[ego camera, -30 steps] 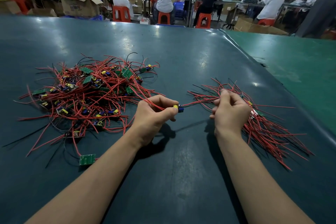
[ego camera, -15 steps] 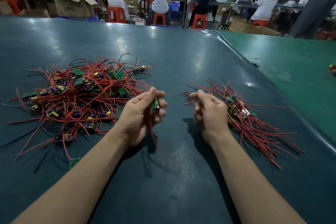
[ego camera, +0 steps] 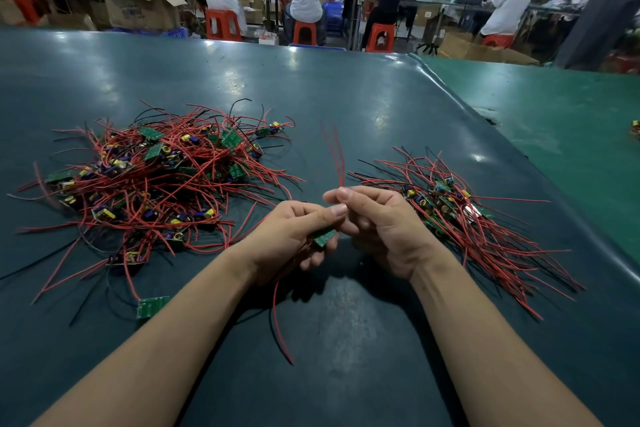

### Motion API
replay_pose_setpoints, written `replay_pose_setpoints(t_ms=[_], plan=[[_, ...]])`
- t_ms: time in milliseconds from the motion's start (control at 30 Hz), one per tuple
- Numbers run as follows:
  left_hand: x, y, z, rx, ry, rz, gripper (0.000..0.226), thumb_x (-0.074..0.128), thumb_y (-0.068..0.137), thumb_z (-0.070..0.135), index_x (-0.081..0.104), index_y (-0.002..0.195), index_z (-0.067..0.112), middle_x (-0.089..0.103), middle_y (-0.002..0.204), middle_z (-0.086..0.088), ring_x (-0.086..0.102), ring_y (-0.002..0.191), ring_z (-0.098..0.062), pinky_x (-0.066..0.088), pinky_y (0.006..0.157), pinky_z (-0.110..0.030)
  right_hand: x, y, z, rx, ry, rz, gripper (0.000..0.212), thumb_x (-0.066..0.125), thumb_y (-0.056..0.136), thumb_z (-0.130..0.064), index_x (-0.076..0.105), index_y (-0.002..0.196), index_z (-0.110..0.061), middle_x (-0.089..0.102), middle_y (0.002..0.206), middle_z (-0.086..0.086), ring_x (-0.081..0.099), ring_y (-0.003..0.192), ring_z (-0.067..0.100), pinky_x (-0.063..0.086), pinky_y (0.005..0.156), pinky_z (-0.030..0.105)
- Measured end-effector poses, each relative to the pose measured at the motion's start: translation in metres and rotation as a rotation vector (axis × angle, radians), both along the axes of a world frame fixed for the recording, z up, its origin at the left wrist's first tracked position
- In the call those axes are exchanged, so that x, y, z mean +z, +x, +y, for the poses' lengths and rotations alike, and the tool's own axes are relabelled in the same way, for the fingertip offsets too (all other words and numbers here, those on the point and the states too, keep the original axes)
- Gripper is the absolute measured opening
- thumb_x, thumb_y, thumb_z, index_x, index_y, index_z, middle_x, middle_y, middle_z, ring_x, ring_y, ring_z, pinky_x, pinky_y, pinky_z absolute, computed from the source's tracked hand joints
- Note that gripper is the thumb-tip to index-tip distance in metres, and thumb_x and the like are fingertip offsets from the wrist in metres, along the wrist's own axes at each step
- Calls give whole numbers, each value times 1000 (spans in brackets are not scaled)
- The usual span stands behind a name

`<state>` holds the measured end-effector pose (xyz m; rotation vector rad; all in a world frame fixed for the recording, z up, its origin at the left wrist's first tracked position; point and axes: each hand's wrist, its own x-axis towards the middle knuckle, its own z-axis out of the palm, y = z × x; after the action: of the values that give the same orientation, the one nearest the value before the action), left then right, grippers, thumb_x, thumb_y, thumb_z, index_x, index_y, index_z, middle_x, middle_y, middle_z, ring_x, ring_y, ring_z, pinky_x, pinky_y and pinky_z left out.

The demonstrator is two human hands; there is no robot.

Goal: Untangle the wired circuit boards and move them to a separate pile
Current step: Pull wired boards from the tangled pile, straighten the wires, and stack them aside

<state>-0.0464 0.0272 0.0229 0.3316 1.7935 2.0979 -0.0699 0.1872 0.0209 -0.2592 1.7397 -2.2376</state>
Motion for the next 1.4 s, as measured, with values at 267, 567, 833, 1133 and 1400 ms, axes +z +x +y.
replay_pose_setpoints(t_ms=[267,567,833,1133,1400], plan=[[1,1,0,-28,19,-6,32,63,87,31,71,63,12,54,49,-3,46,36,-10,36,37,-17,0,-12,3,-445,-193,-5,14,63,91,-8,71,80,-5,30,41,-8,20,31,4,17,33,12],[0,3,-2,-28,79,0,33,61,89,31,71,63,13,53,49,-3,44,38,-12,35,40,-17,2,-20,15,-498,-417,-96,19,53,99,-20,64,90,-8,41,58,-4,27,34,2,18,31,14],[0,1,2,72,19,18,31,58,83,39,73,68,16,55,54,-1,46,37,-10,36,36,-17,0,-1,0,-13,42,-19,21,70,80,-32,76,85,-13,32,48,-4,22,37,5,19,36,14],[1,4,-4,-111,-86,53,32,64,86,36,72,64,15,55,50,-2,45,38,-11,34,39,-14,2,-17,11,-561,-310,-40,15,57,96,-9,64,85,-2,42,48,-6,25,33,2,19,32,15],[-8,-6,4,252,161,138,29,59,83,39,80,89,21,75,95,0,67,87,-6,55,73,-30,-1,-4,-1,-87,145,-6,40,64,78,-54,71,76,-15,41,51,-5,29,37,5,20,40,12]])
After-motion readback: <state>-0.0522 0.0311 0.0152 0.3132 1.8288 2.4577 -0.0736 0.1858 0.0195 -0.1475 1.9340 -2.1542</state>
